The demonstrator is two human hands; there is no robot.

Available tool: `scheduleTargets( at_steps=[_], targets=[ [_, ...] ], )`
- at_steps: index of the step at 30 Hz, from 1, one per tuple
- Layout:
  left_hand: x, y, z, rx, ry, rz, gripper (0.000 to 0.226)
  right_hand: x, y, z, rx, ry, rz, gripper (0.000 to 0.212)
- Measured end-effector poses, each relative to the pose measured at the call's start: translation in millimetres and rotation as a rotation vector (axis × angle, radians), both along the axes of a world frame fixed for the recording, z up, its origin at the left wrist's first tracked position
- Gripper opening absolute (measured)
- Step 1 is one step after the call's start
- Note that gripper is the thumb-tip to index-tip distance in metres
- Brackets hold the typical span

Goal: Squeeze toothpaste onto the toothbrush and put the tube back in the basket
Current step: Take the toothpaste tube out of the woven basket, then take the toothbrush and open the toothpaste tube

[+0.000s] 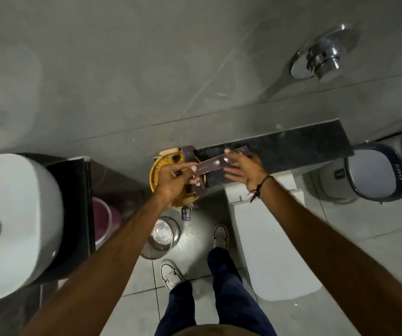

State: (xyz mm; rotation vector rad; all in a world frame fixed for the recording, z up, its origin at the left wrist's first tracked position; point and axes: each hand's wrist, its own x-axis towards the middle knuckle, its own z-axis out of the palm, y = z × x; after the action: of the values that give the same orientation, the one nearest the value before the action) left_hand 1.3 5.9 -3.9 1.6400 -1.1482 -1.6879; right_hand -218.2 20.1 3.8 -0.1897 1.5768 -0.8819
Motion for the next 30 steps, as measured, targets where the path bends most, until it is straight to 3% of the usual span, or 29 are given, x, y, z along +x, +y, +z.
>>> scheduleTargets(
  at_steps=[2, 6, 12, 15, 17, 20, 22, 26, 30],
  targets=[
    [14.1, 7.5, 14.5, 0.014, 0.071, 0.008, 0.033, 17.2, 1.9, 12.3, -0.073, -0.043, -0.092, 0.03],
    [46.8, 19.8, 44.4, -0.044, 0.199, 0.019, 0.037, 48.7, 4.3, 41.3, -0.197, -0.109, -0.167, 0.069],
    [82.6, 29.5, 75.8, -0.027, 0.356, 0.068, 0.034, 87.6, 4.1, 87.7, -0.296, -0.033, -0.216, 0.075],
    [98.3, 32.1, 85.3, 0.056, 0.52, 0.196, 0.03, 102.3, 6.3, 110.2, -0.343, 0.104, -0.212, 0.074],
    [100.4, 32.9, 86.9, 0.189, 0.65, 0.335, 0.029, 114.9, 9.9, 124.1, -0.488, 0.31, -0.156, 0.075],
    [99.8, 36.6, 88.8, 0.394, 0.79, 0.518, 0.023, 144.7, 18.9, 141.3, -0.808, 0.721, 0.091, 0.078],
    [97.9, 37.6, 88.5, 0.462, 0.817, 0.575, 0.023, 161.2, 22.5, 149.6, -0.918, 0.887, 0.216, 0.082],
    [97.9, 37.9, 84.4, 0.491, 0.812, 0.64, 0.025, 177.1, 28.3, 162.7, -0.951, 0.944, 0.278, 0.079],
    [101.3, 35.3, 80.0, 0.499, 0.699, 0.619, 0.03, 174.7, 27.4, 171.2, -0.949, 0.87, 0.169, 0.075]
  ],
)
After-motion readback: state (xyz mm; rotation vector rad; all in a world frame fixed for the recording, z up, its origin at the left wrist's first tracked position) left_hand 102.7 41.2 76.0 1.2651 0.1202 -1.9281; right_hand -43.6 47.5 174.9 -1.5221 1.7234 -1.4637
